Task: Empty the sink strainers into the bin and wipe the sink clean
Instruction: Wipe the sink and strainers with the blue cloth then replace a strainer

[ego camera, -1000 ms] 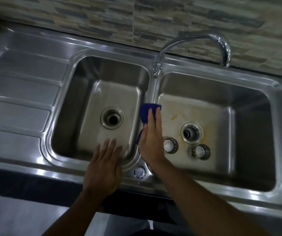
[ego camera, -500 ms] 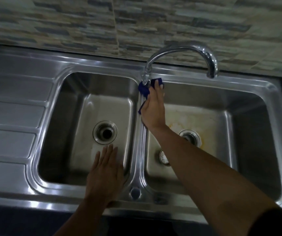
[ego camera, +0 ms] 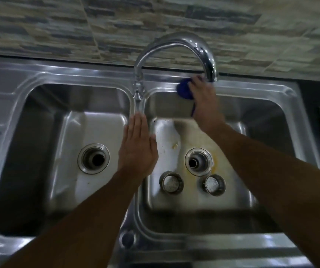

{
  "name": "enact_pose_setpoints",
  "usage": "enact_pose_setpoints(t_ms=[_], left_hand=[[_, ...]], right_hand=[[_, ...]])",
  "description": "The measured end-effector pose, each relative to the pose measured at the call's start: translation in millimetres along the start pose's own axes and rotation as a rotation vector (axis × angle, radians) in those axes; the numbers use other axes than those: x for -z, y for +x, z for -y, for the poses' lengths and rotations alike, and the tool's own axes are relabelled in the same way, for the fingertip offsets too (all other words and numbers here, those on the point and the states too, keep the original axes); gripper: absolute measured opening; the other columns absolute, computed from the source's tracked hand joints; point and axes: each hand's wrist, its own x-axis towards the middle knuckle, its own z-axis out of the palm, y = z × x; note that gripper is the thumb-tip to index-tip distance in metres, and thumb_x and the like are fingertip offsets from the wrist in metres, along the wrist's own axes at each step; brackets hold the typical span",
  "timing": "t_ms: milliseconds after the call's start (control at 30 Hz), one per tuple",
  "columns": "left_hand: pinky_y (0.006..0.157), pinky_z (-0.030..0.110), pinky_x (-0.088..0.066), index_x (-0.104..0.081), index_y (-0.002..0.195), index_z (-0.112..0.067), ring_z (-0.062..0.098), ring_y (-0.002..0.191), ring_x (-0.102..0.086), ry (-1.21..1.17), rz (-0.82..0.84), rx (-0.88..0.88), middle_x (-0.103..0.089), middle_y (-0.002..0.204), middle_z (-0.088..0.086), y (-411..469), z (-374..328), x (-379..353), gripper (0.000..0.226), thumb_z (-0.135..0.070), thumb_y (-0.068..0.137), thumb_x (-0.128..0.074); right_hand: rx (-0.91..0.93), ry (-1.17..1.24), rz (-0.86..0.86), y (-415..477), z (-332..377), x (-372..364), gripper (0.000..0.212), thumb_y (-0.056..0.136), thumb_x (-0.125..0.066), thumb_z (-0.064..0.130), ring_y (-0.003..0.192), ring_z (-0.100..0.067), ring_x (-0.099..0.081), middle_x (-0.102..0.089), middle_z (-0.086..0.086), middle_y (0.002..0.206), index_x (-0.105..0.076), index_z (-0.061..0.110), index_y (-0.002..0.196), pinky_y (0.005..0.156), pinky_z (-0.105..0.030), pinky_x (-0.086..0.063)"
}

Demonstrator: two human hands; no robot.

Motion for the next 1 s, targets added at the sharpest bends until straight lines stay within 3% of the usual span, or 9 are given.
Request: enact_pose_setpoints(t_ms=[67, 167, 200, 300, 467, 633, 700, 833, 1000], left_hand=[[0.129, 0.041, -0.006, -0.012, 0.159, -0.002, 0.023, 0.157, 0.001, 0.018, -0.048, -0.010, -0.005, 0.169, 0.014, 3, 1, -5, 0.061, -0.033, 0.107, -0.016], [0.128, 0.042, -0.011, -0.021, 0.158, -0.002, 0.023, 0.157, -0.006, 0.016, -0.095, -0.020, -0.014, 0.168, 0.015, 3, 3, -9, 0.062, -0.036, 0.106, -0.012], [0.128, 0.043, -0.013, -0.023, 0.157, 0.000, 0.025, 0.157, -0.009, 0.033, -0.111, -0.021, -0.017, 0.167, 0.017, 3, 3, -11, 0.062, -0.035, 0.106, -0.013], [0.127, 0.047, -0.016, -0.025, 0.155, 0.004, 0.030, 0.156, -0.013, 0.128, -0.119, -0.020, -0.020, 0.165, 0.022, 3, 0, -13, 0.061, -0.033, 0.107, -0.014], [0.127, 0.047, -0.014, -0.023, 0.155, 0.005, 0.033, 0.156, -0.014, 0.194, -0.129, -0.032, -0.020, 0.164, 0.024, 2, -1, -16, 0.059, -0.028, 0.107, -0.020], [0.128, 0.045, -0.011, -0.021, 0.156, 0.004, 0.030, 0.156, -0.012, 0.174, -0.137, -0.036, -0.018, 0.166, 0.021, 2, -2, -13, 0.059, -0.027, 0.106, -0.020], [0.128, 0.046, -0.013, -0.023, 0.155, 0.005, 0.031, 0.156, -0.014, 0.179, -0.154, -0.050, -0.019, 0.165, 0.022, 1, -2, -14, 0.058, -0.026, 0.106, -0.023], [0.127, 0.048, -0.016, -0.028, 0.154, 0.006, 0.033, 0.154, -0.019, 0.148, -0.182, -0.061, -0.024, 0.163, 0.023, 0, -1, -15, 0.058, -0.026, 0.106, -0.027], [0.127, 0.049, -0.016, -0.028, 0.153, 0.007, 0.035, 0.154, -0.019, 0.154, -0.169, -0.053, -0.025, 0.162, 0.026, -2, 0, -17, 0.063, -0.032, 0.105, -0.020]], right_hand=[[-0.222, 0.028, -0.072, -25, -49, 11, 0.068, 0.081, -0.061, -0.005, 0.148, -0.040, -0.030, -0.036, -0.020, 0.157, -0.045, 0.002, 0.147, 0.123, -0.050, -0.023], [-0.709, 0.119, -0.119, -39, -86, 18, 0.077, 0.085, -0.062, -0.003, 0.155, -0.033, -0.009, -0.020, -0.012, 0.165, -0.031, 0.007, 0.154, 0.127, -0.046, -0.011], [-0.788, 0.132, -0.111, -34, -83, 16, 0.080, 0.085, -0.064, -0.001, 0.155, -0.032, -0.006, -0.016, -0.010, 0.167, -0.027, 0.007, 0.156, 0.127, -0.045, -0.006], [-0.660, 0.130, -0.119, -18, -43, 3, 0.084, 0.080, -0.066, 0.004, 0.154, -0.036, -0.010, -0.021, -0.016, 0.164, -0.027, 0.001, 0.154, 0.126, -0.046, -0.001], [-0.081, 0.187, -0.065, 1, 44, -24, 0.083, 0.074, -0.057, -0.014, 0.152, -0.037, -0.019, -0.031, -0.016, 0.161, -0.036, 0.003, 0.152, 0.126, -0.049, -0.003], [0.179, 0.085, 0.120, 15, 20, -11, 0.084, 0.077, -0.065, -0.005, 0.154, -0.034, -0.017, -0.025, -0.014, 0.163, -0.032, 0.004, 0.154, 0.126, -0.043, -0.001], [0.154, 0.057, 0.128, 5, -16, 2, 0.081, 0.081, -0.061, -0.005, 0.154, -0.032, -0.015, -0.024, -0.013, 0.164, -0.031, 0.006, 0.155, 0.127, -0.044, -0.003], [-0.075, -0.023, 0.154, -36, -103, 32, 0.089, 0.080, -0.070, -0.003, 0.155, -0.032, -0.010, -0.020, -0.013, 0.165, -0.026, 0.005, 0.156, 0.127, -0.046, -0.006], [-0.346, -0.173, 0.309, -77, -192, 74, 0.091, 0.086, -0.072, 0.009, 0.155, -0.035, -0.006, -0.010, -0.020, 0.166, -0.017, 0.002, 0.158, 0.127, -0.048, -0.009]])
